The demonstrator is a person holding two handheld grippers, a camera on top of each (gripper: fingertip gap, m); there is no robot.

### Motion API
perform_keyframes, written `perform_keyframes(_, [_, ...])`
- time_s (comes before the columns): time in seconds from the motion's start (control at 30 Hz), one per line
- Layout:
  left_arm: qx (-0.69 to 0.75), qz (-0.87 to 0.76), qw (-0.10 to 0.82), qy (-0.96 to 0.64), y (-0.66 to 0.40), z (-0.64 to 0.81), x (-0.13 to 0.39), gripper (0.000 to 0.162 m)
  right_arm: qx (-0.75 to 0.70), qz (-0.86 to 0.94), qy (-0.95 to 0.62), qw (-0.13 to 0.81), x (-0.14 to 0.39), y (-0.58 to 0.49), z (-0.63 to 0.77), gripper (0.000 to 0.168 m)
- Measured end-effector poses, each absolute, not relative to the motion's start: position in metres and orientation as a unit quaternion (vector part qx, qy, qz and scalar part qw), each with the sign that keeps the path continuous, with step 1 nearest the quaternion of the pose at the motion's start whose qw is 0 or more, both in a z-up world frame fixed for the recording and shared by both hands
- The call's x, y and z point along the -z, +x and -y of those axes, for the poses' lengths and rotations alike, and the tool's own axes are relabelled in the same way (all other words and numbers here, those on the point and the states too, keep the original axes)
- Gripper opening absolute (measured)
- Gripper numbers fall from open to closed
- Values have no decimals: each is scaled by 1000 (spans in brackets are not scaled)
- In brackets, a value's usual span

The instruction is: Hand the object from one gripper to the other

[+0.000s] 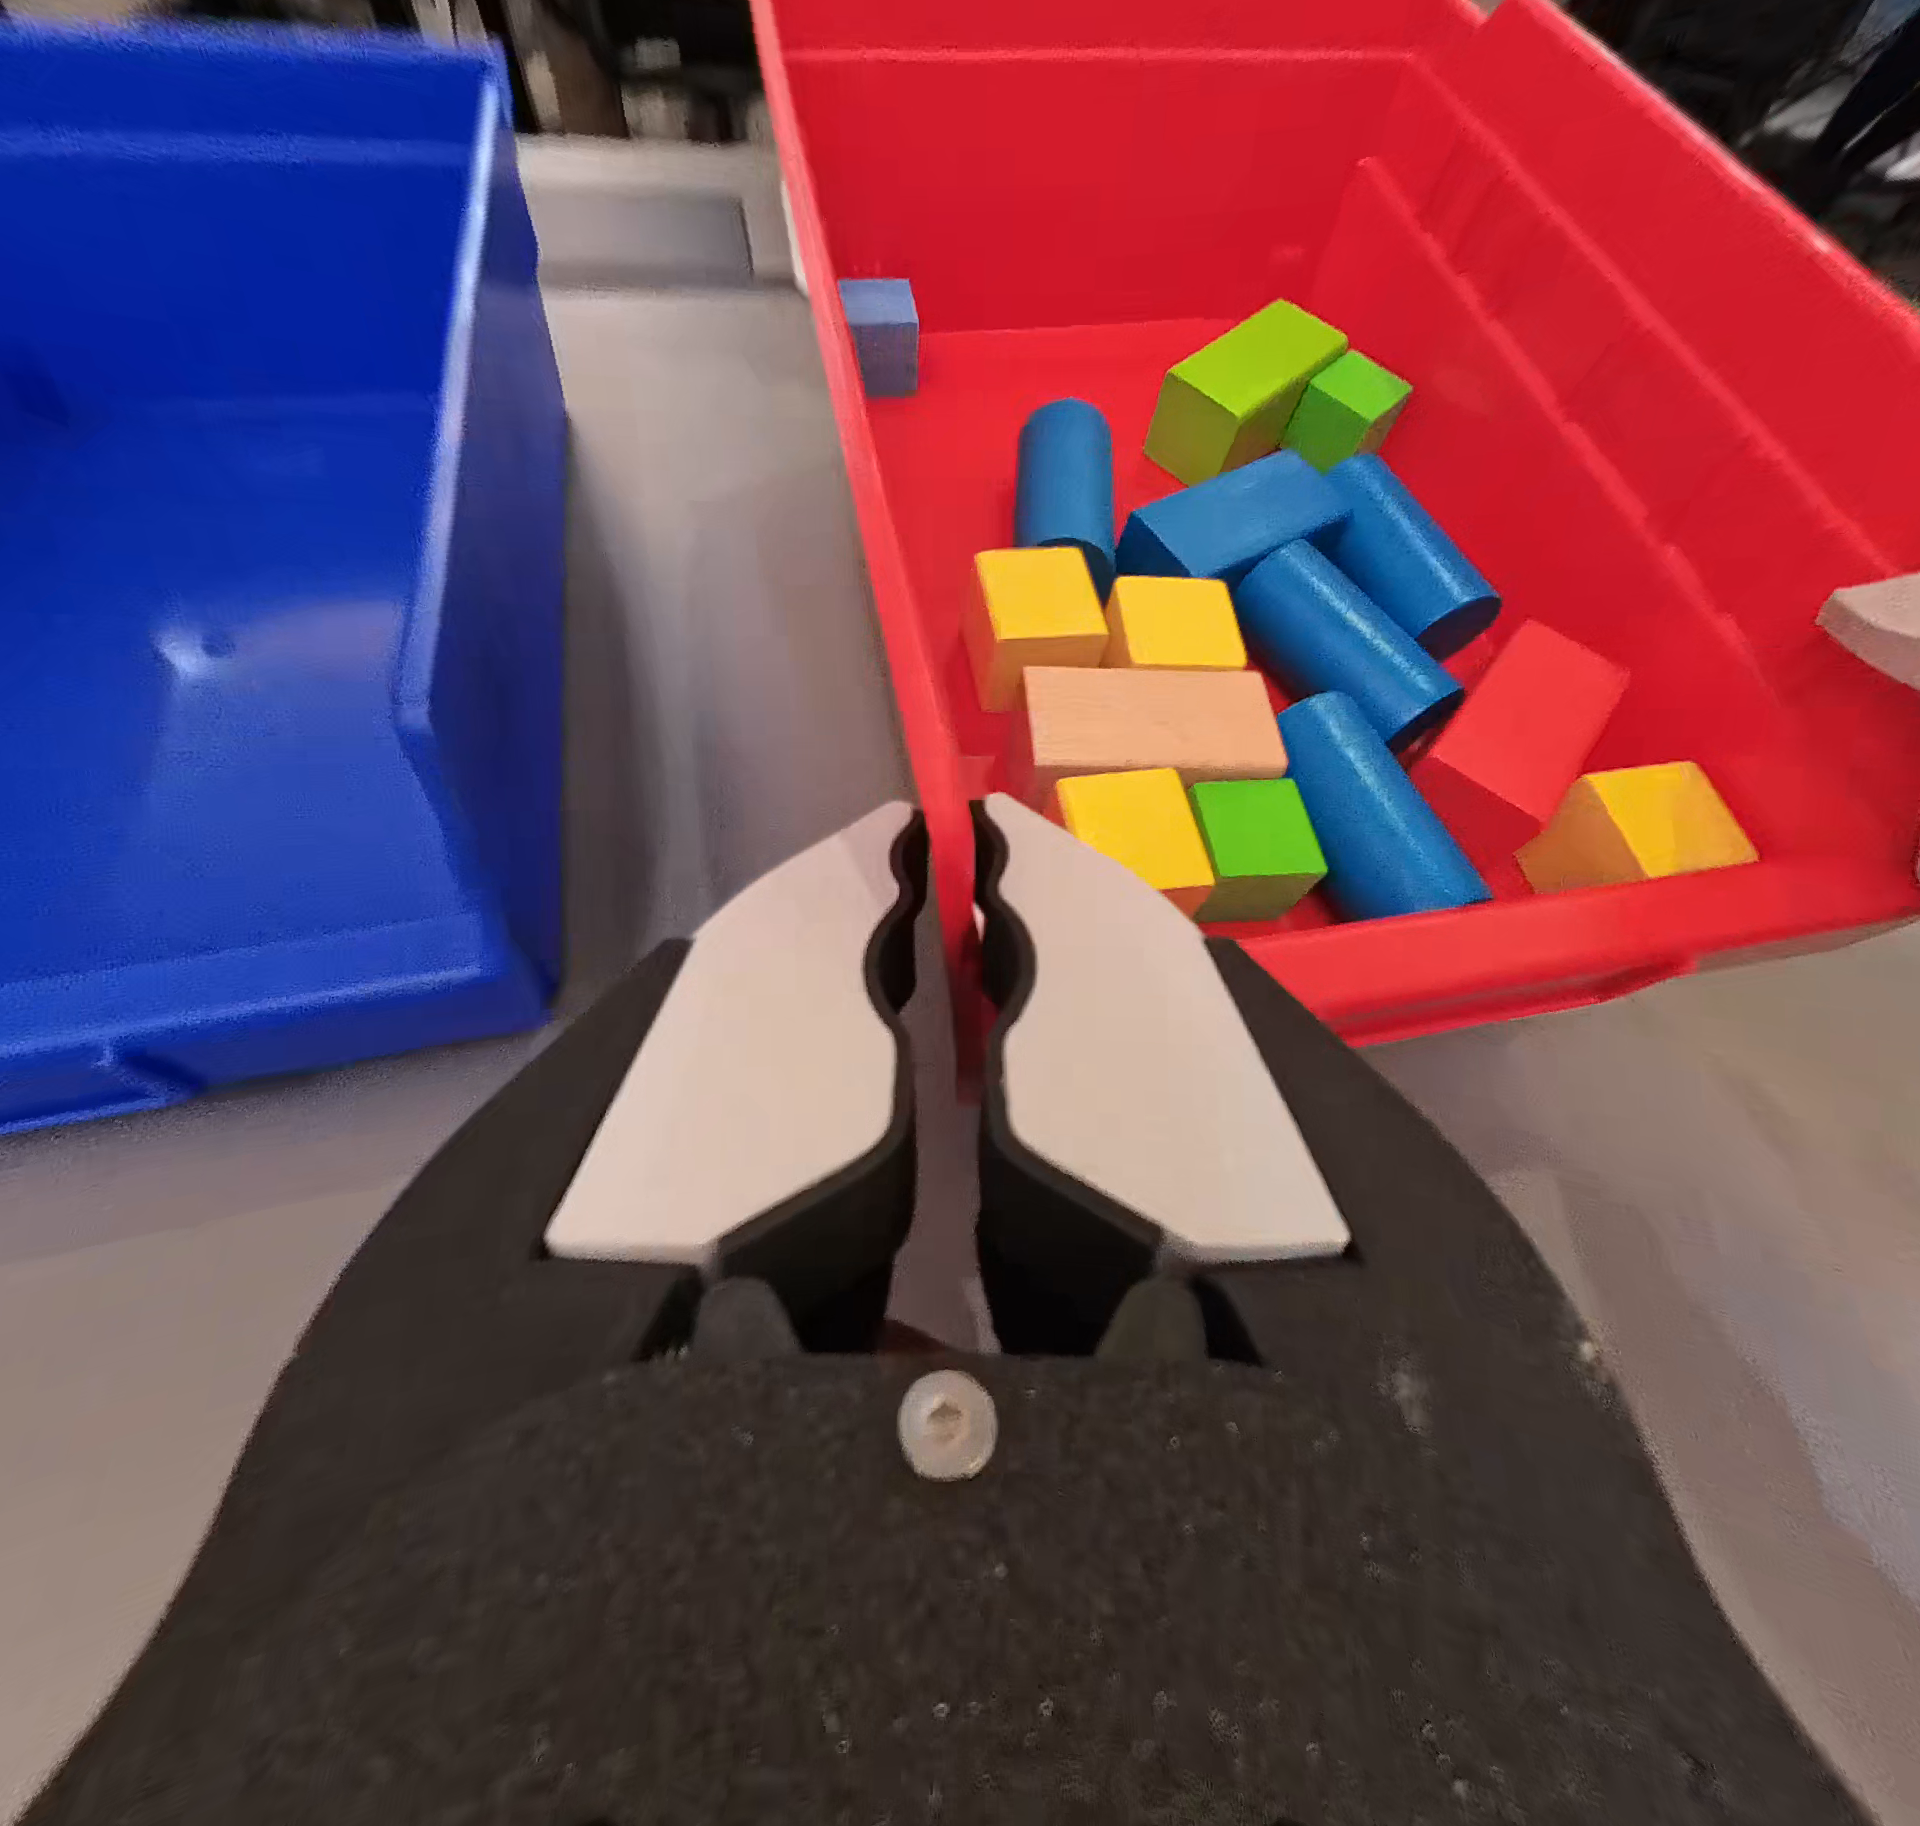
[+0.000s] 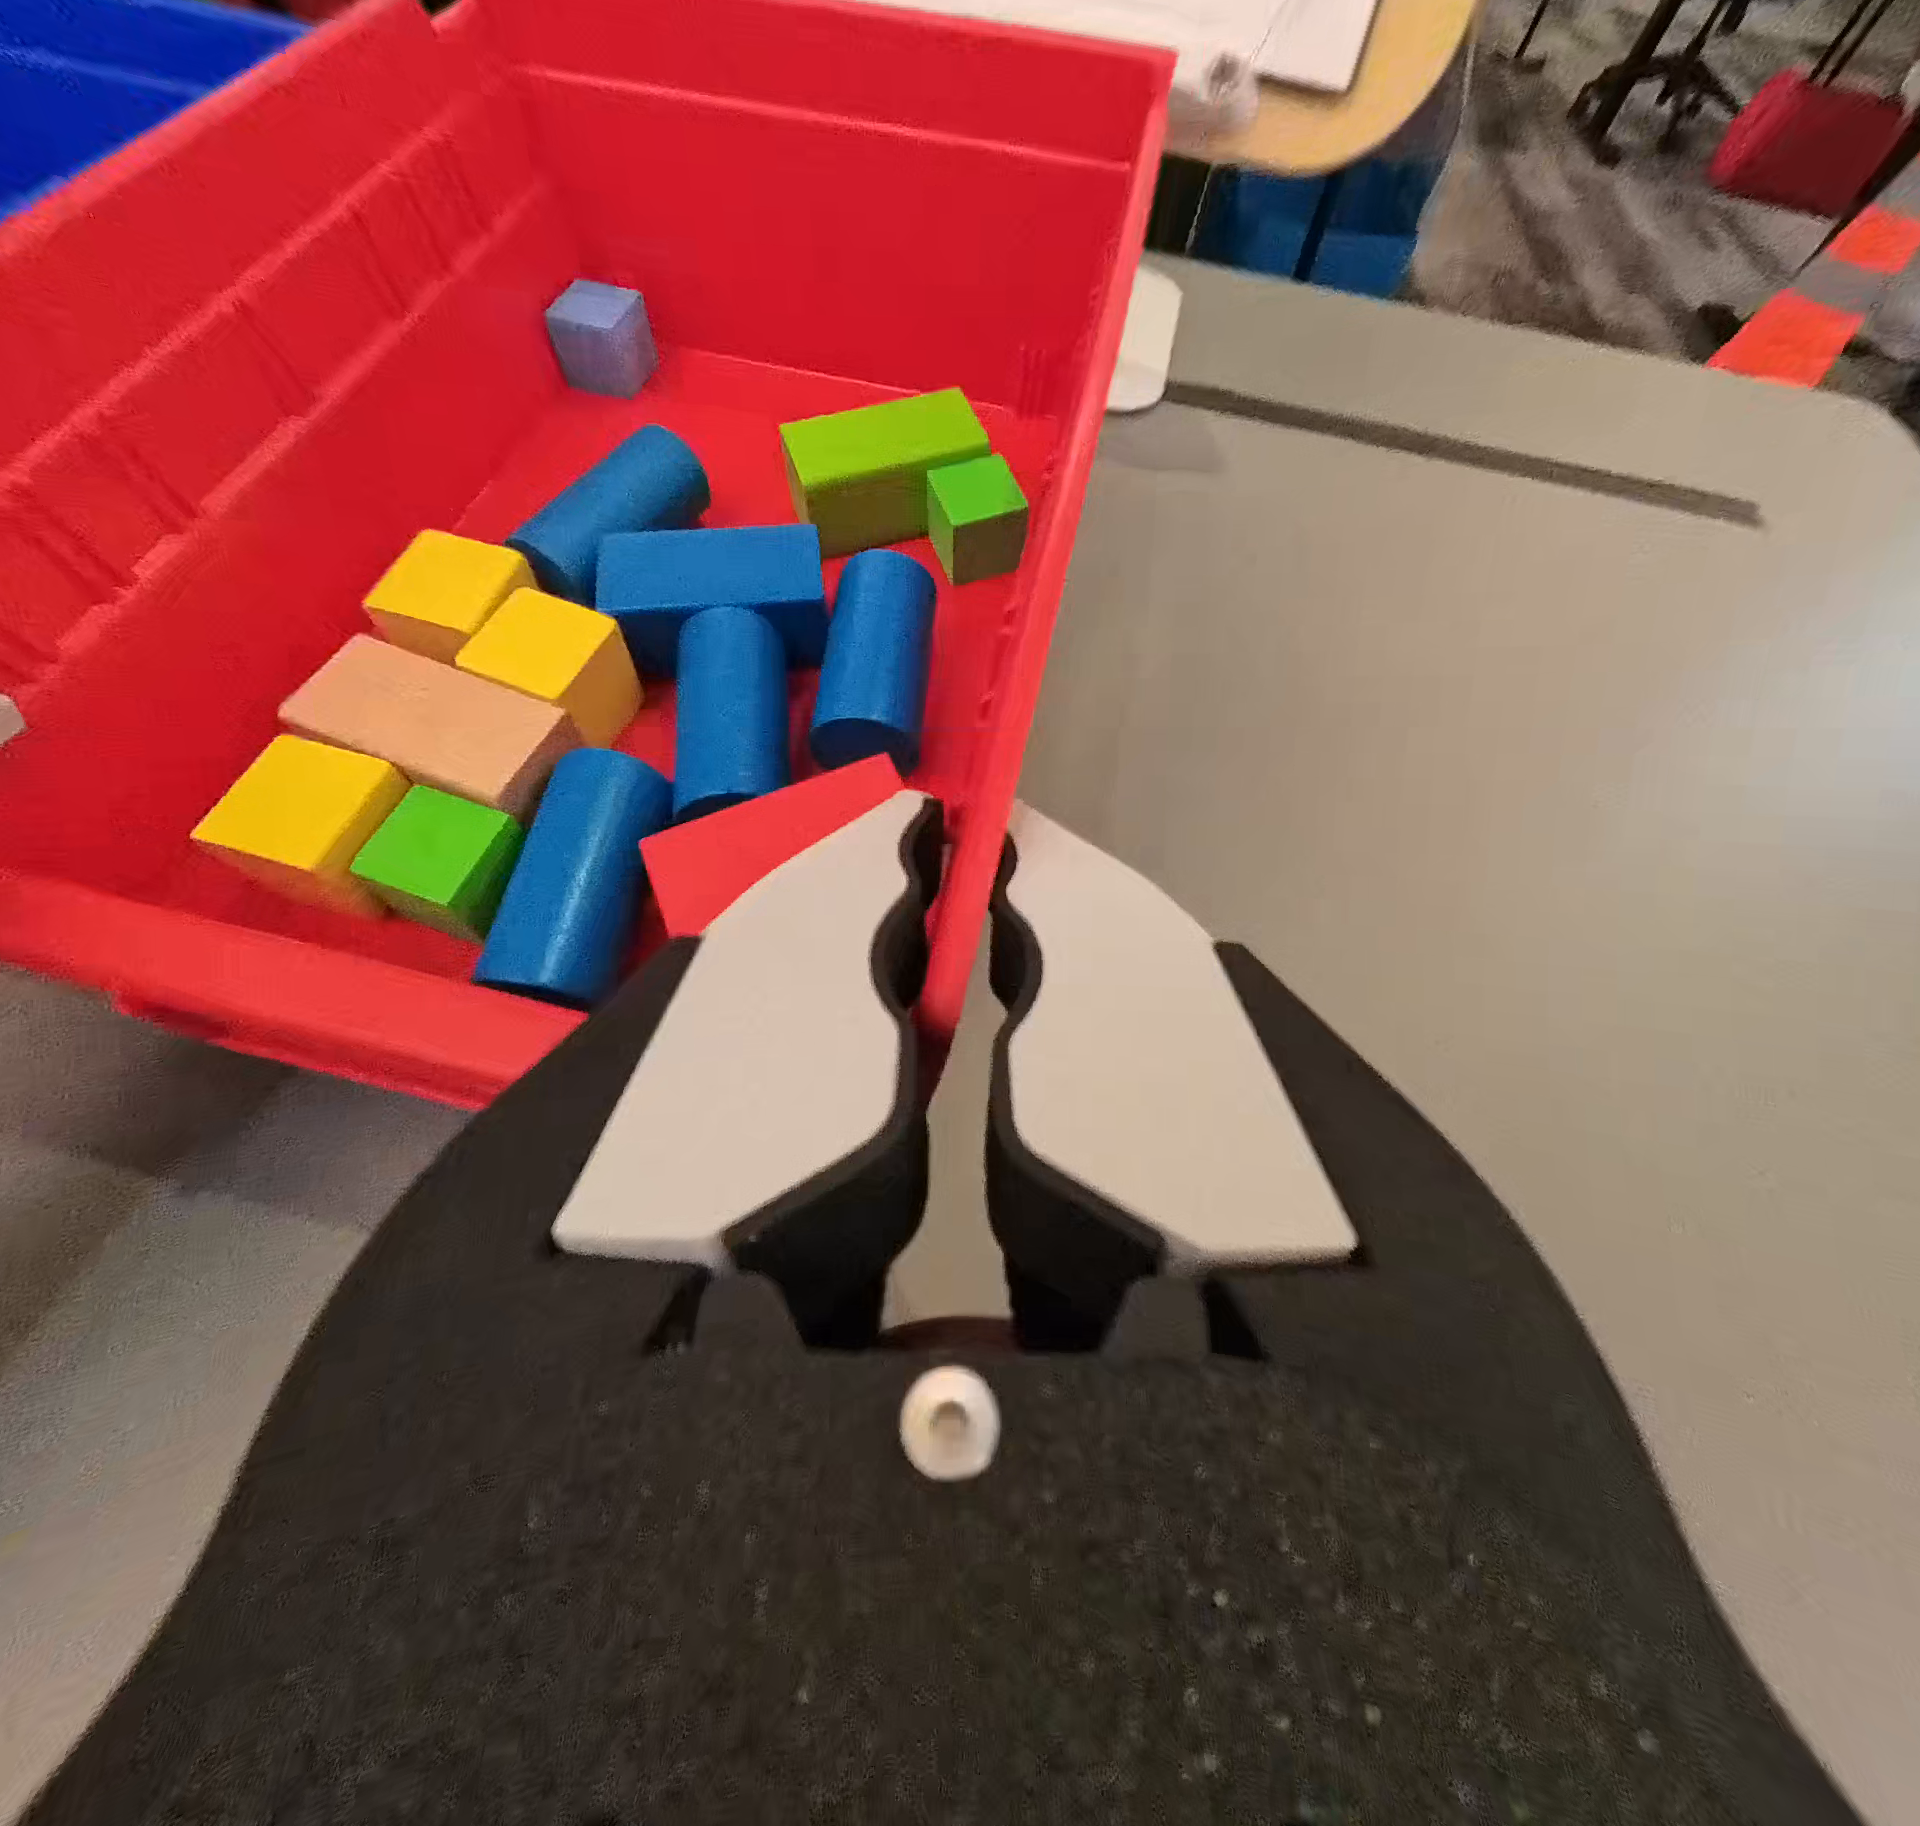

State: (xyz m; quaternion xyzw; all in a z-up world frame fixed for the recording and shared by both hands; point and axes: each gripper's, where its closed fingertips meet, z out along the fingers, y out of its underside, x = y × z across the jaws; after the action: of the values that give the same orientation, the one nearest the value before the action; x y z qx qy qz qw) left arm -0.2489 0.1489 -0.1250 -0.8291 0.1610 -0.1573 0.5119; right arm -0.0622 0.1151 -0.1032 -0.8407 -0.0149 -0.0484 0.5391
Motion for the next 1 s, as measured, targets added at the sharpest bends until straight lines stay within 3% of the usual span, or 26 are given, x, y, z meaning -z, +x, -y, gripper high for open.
perform_keyframes(0.1, [179, -143, 479, -847, -252, -138, 130, 6, 53, 19, -866, 497, 109, -67, -109, 6])
perform_keyframes(0.3, [191, -154, 475, -846, -239, -127, 130, 3, 73, 12, -856, 511, 86, -63, -79, 8])
perform_keyframes(0.47, [135, -173, 481, -849, -242, -155, 115, 6, 11, -10, -877, 481, 111, -54, -128, 6])
perform_keyframes(0.63, [181, -159, 464, -852, -261, -114, 110, 4, -5, 25, -875, 483, 95, -86, -62, 14])
perform_keyframes(0.87, [124, -150, 480, -856, -248, -164, 113, 3, 29, 11, -882, 470, 109, -61, -138, 6])
perform_keyframes(1.0, [151, -160, 481, -849, -260, -108, 98, 7, -19, 21, -884, 466, 93, -75, -89, 7])
